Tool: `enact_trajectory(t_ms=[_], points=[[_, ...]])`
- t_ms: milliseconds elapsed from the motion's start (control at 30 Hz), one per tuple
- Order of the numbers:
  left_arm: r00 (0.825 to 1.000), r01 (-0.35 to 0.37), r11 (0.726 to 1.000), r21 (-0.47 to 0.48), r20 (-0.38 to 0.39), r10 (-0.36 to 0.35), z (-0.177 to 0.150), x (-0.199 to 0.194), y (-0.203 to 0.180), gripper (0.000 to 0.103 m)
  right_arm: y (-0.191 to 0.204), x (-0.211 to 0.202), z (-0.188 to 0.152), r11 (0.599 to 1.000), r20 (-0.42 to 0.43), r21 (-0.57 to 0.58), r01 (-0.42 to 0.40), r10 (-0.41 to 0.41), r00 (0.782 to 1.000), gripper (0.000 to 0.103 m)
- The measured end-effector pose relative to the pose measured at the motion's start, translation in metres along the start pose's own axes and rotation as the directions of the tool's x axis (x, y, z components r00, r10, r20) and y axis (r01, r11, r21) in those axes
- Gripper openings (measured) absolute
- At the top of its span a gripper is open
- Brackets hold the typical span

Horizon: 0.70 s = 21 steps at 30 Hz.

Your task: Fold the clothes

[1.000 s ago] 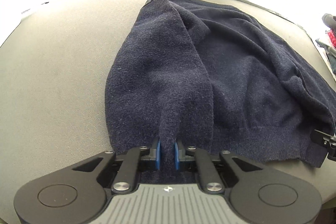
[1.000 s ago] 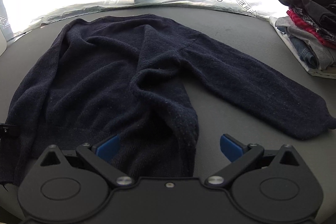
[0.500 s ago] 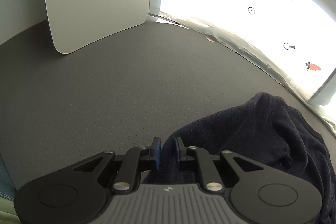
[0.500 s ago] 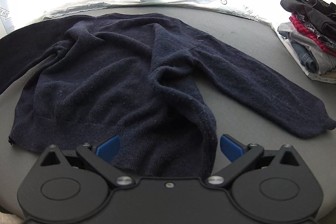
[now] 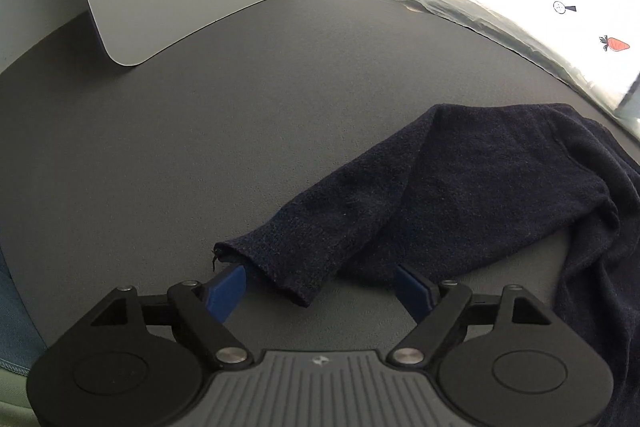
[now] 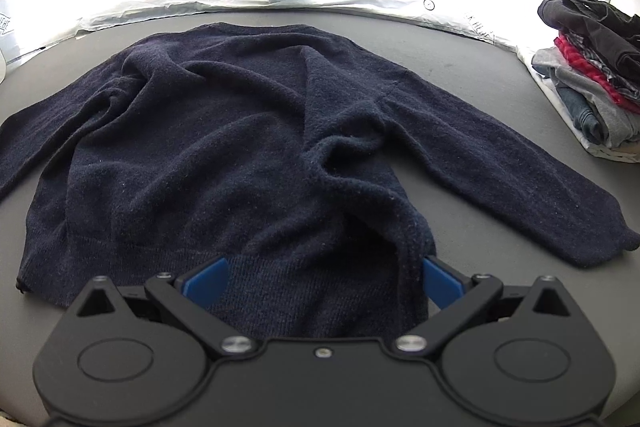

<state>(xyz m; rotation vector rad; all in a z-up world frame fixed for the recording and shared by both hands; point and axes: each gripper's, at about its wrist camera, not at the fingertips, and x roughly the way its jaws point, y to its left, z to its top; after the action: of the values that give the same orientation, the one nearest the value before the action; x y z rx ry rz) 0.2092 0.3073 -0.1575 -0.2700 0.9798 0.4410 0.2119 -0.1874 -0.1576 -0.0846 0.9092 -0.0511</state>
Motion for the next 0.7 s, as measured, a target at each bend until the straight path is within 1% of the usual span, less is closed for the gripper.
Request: enact_trajectory(t_ms=[67,100,200,233,333,367,433,467,533,600,667,700], points=[[1.0,-0.006,0.999,0.044,-0.015,0.007,0.0,0.01,-0.003,0.086,0.004,0.001,-0.001,1.0,-0.009,-0.005,0.01,-0.01,1.0,0.103],[1.0,-0.024,0.998,0.051,-0.016,0.025,0.0,0.014,-0.004,0.086,0.007,0.001,-0.001,1.0,-0.013,-0.008,0.014,-0.014,1.0,0.103],[0.995,-0.098,0.995,0.028,-0.027,0.099,0.004,0.027,0.003,0.086,0.014,0.001,-0.002,0.999,-0.025,-0.015,0.035,-0.036,0.999,0.103],[0.994,-0.102,0.995,0.003,-0.029,0.102,0.006,0.03,0.009,0.086,0.015,0.0,-0.003,0.999,-0.027,-0.019,0.043,-0.044,0.999,0.103],[0.997,-0.076,0.993,-0.09,-0.025,0.074,0.014,0.039,0.03,0.082,0.02,-0.001,-0.006,0.998,-0.037,-0.024,0.056,-0.057,0.998,0.103],[0.997,-0.073,0.99,-0.124,-0.026,0.07,0.018,0.044,0.038,0.078,0.021,-0.002,-0.007,0.998,-0.04,-0.024,0.055,-0.056,0.998,0.103],[0.998,-0.064,0.981,-0.183,-0.013,0.063,0.026,0.05,0.053,0.076,0.023,-0.002,-0.008,0.999,-0.047,-0.024,0.049,-0.05,0.998,0.103],[0.997,-0.079,0.975,-0.208,-0.004,0.08,0.032,0.051,0.06,0.076,0.024,-0.003,-0.008,0.999,-0.05,-0.024,0.046,-0.047,0.998,0.103],[0.99,-0.136,0.954,-0.269,0.005,0.142,0.046,0.053,0.076,0.076,0.026,-0.003,-0.009,0.999,-0.057,-0.025,0.04,-0.042,0.998,0.103],[0.98,-0.183,0.916,-0.358,0.01,0.2,0.059,0.051,0.093,0.076,0.027,-0.005,-0.009,0.999,-0.05,-0.026,0.036,-0.037,0.998,0.103],[0.978,-0.183,0.892,-0.412,0.012,0.207,0.068,0.045,0.106,0.076,0.025,-0.007,-0.009,0.999,-0.04,-0.026,0.037,-0.038,0.998,0.103],[0.981,-0.168,0.893,-0.418,0.017,0.193,0.069,0.041,0.107,0.076,0.024,-0.008,-0.009,0.999,-0.035,-0.026,0.038,-0.039,0.999,0.103]])
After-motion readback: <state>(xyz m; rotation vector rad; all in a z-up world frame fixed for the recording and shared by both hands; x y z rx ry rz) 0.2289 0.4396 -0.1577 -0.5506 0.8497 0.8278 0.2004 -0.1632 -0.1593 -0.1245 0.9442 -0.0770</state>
